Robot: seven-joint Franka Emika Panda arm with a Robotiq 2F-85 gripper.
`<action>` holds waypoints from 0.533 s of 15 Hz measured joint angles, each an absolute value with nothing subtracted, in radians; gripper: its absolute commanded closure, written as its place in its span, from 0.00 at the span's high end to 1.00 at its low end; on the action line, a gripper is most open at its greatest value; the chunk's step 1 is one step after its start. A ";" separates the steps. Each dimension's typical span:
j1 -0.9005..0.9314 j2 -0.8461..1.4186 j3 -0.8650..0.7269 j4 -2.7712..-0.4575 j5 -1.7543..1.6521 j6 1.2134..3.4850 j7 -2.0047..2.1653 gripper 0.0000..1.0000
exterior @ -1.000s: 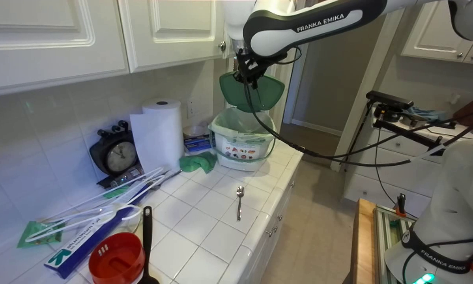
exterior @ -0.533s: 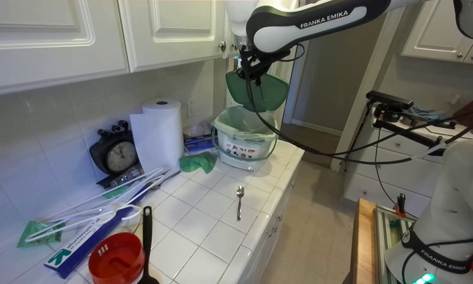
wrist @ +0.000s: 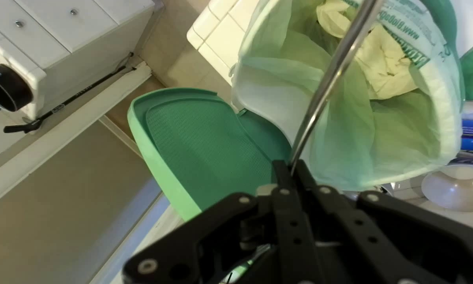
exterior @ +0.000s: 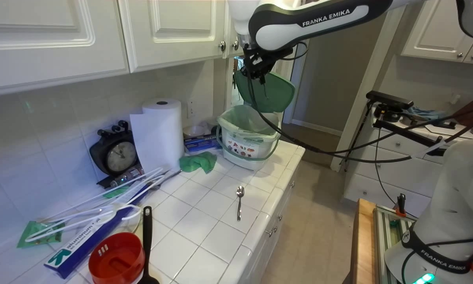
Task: Use the fork to open the bin
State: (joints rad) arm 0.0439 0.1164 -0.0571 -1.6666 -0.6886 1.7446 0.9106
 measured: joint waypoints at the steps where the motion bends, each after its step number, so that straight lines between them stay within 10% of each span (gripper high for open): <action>1: 0.041 0.114 -0.057 -1.667 -0.689 1.742 0.913 0.03; 8: 0.027 0.086 -0.063 -1.667 -0.697 1.722 0.926 0.03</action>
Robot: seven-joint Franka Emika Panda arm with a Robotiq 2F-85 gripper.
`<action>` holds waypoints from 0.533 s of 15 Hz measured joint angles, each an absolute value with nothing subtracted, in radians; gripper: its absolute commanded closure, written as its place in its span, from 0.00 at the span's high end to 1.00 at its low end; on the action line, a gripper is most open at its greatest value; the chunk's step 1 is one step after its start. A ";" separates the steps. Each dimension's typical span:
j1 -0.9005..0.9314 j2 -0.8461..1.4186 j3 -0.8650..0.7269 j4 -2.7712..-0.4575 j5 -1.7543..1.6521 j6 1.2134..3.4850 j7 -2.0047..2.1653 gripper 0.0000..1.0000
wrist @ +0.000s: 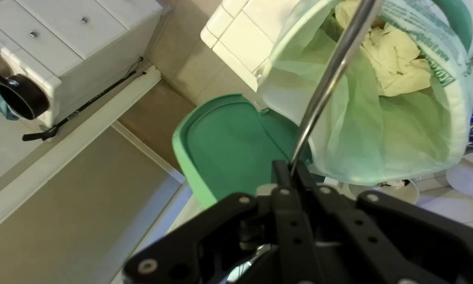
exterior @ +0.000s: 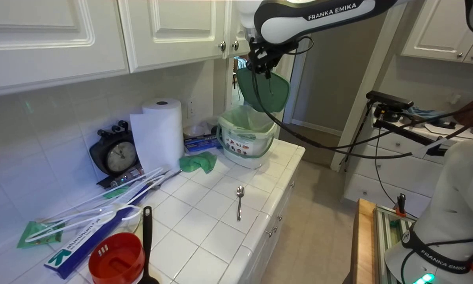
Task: Use the fork to open the bin
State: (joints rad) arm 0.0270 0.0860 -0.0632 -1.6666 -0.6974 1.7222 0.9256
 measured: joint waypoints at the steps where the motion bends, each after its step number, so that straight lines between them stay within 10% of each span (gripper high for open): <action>1: 0.026 0.081 -0.064 -1.667 -0.698 1.721 0.928 0.03; 8: 0.024 0.066 -0.052 -1.684 -0.698 1.726 0.933 0.03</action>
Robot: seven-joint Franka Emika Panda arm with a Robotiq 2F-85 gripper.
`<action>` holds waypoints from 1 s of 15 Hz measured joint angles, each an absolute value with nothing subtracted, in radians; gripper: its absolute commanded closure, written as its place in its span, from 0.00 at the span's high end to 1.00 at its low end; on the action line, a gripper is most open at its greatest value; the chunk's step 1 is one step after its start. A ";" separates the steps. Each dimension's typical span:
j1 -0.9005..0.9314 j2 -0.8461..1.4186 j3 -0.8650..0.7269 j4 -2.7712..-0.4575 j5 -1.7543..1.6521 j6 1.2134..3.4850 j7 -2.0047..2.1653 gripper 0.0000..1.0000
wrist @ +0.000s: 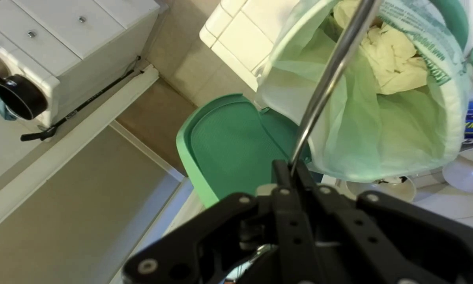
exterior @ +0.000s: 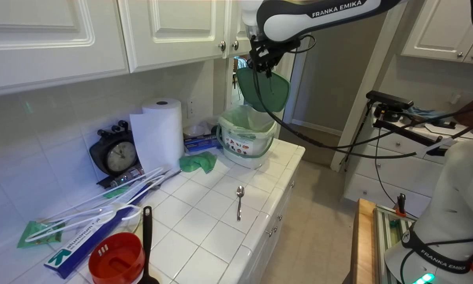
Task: Use the fork to open the bin
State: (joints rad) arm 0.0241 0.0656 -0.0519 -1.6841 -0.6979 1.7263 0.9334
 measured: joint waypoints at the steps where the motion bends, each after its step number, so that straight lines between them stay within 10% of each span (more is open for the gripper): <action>1: 0.027 0.066 -0.044 -1.697 -0.698 1.734 0.934 0.03; 15: 0.080 0.095 0.044 -2.020 -0.688 2.173 1.083 0.02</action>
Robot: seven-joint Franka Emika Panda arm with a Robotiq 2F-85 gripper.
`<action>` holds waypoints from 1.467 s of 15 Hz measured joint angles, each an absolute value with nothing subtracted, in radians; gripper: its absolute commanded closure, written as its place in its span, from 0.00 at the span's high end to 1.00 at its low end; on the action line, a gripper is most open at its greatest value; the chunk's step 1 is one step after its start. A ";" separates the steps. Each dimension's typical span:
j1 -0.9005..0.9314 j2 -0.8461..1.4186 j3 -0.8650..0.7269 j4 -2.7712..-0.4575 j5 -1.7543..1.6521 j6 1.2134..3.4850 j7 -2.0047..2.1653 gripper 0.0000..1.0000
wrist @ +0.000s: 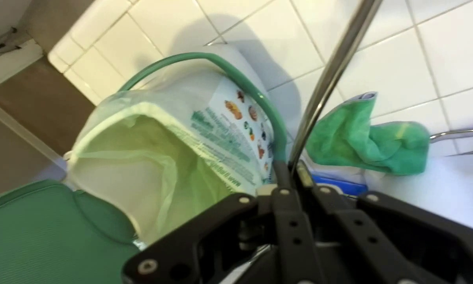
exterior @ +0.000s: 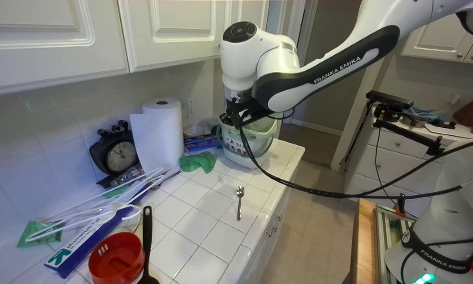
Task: Use the fork to open the bin
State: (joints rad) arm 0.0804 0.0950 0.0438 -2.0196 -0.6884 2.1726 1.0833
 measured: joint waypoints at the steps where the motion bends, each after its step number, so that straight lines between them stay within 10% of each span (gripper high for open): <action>1: 0.078 0.101 0.040 -2.043 -0.688 2.240 1.083 0.02; 11: 0.038 0.277 0.011 -2.147 -0.383 2.710 0.833 0.02; 22: 0.026 0.444 0.012 -2.092 0.070 2.660 0.434 0.02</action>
State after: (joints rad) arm 0.0256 0.4438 0.0115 -2.0916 0.0700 2.6602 0.4337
